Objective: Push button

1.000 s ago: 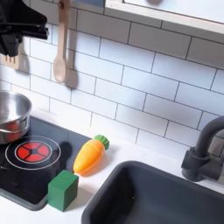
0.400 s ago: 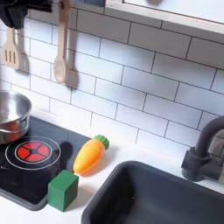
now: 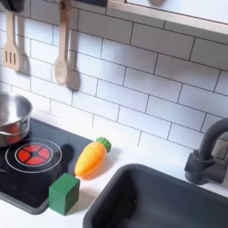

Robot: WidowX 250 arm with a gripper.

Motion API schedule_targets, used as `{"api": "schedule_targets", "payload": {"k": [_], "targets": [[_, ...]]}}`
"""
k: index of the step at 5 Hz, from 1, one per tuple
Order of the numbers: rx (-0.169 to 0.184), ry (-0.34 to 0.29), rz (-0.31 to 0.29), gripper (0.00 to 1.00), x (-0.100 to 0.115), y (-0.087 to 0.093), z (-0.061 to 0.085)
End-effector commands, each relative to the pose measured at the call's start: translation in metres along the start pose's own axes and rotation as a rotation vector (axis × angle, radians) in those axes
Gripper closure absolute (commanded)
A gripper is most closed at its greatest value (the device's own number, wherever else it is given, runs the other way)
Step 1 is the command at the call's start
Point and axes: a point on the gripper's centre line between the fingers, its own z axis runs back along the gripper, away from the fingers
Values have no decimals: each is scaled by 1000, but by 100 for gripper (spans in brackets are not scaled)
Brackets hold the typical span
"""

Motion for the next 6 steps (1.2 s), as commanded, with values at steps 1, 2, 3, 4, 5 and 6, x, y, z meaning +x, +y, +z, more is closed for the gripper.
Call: {"api": "schedule_targets", "payload": {"k": [1,2,3,4,5,6], "targets": [[6,-31,7,100,13,4,-4],[18,-41,12,100,17,7,-5],[19,-50,15,100,22,8,-7],[7,-54,11,100,26,4,-12],[15,-59,-3,100,29,2,-16],[16,-57,-7,100,32,3,-20]]}}
